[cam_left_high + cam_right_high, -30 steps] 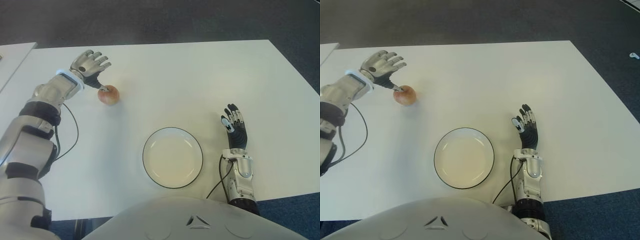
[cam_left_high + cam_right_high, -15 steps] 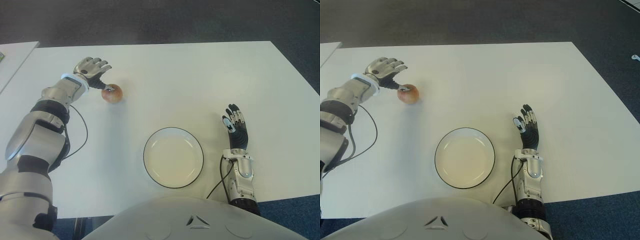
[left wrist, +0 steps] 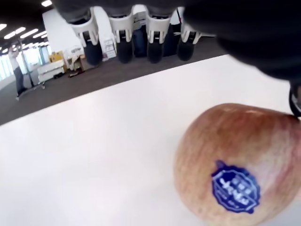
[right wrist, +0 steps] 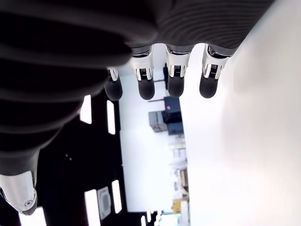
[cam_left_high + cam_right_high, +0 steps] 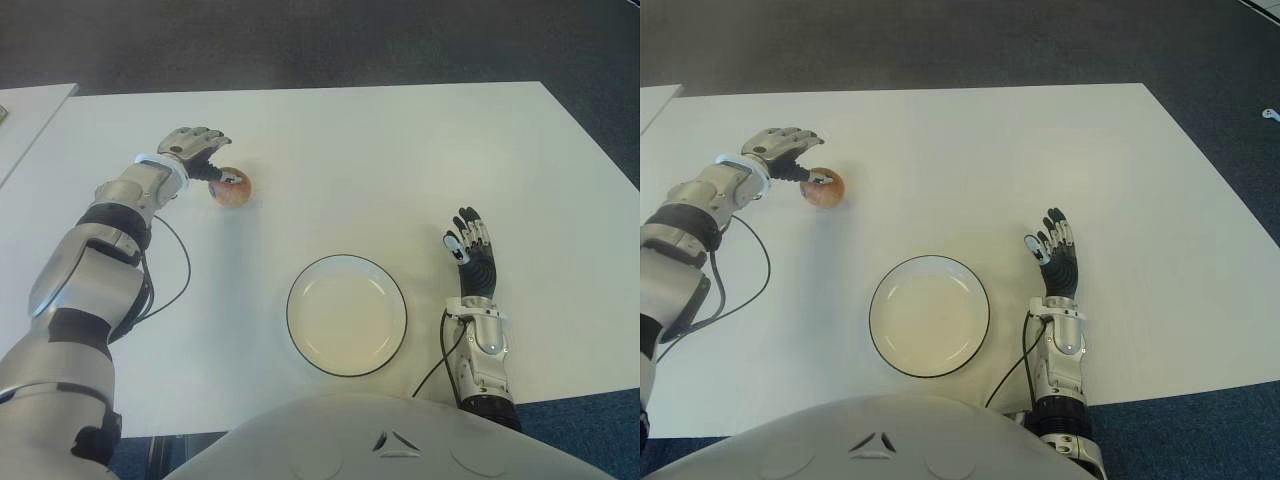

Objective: Put the apples into the plate.

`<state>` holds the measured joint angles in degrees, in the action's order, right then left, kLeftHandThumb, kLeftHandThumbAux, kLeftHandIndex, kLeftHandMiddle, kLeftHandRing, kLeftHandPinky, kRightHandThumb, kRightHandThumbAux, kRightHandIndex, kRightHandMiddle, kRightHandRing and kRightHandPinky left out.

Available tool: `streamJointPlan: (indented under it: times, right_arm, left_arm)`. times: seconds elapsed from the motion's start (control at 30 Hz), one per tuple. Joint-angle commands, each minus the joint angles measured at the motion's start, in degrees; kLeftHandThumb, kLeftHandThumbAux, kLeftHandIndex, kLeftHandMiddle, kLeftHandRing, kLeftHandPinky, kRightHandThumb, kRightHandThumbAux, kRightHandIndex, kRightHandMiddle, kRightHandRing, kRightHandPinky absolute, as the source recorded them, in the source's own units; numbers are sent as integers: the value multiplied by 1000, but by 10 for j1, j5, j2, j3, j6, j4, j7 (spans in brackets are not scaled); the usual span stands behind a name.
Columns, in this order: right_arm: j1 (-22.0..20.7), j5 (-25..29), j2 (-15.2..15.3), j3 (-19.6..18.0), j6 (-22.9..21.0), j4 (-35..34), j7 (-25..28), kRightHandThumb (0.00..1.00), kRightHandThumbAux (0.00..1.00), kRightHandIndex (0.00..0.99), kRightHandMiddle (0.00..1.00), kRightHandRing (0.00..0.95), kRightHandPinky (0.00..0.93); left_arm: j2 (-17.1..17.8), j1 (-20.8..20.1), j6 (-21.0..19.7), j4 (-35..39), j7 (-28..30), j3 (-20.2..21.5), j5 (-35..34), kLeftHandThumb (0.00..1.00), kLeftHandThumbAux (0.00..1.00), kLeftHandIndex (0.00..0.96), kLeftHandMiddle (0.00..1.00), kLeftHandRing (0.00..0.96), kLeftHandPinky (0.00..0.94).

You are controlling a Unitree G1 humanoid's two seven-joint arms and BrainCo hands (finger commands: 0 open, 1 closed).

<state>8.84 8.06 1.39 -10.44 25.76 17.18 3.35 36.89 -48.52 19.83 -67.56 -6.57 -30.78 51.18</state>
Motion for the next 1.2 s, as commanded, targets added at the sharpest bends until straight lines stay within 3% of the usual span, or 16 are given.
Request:
streamJointPlan:
  times: [0.03, 0.53, 1.2]
  right_arm:
    - [21, -2, 0, -5, -54, 40, -10, 160, 583, 66, 82, 37, 40]
    - [17, 7, 2, -5, -70, 37, -12, 172, 620, 80, 80, 48, 66]
    - [15, 8, 0, -8, -59, 31, -19, 223, 575, 133, 89, 43, 49]
  left_arm:
    - [-3, 15, 0, 8, 40, 6, -28, 268, 273, 0, 0, 0, 14]
    - [-18, 31, -16, 22, 137, 30, -97, 247, 267, 0, 0, 0, 0]
    - [-35, 47, -39, 28, 162, 30, -123, 239, 275, 0, 0, 0, 0]
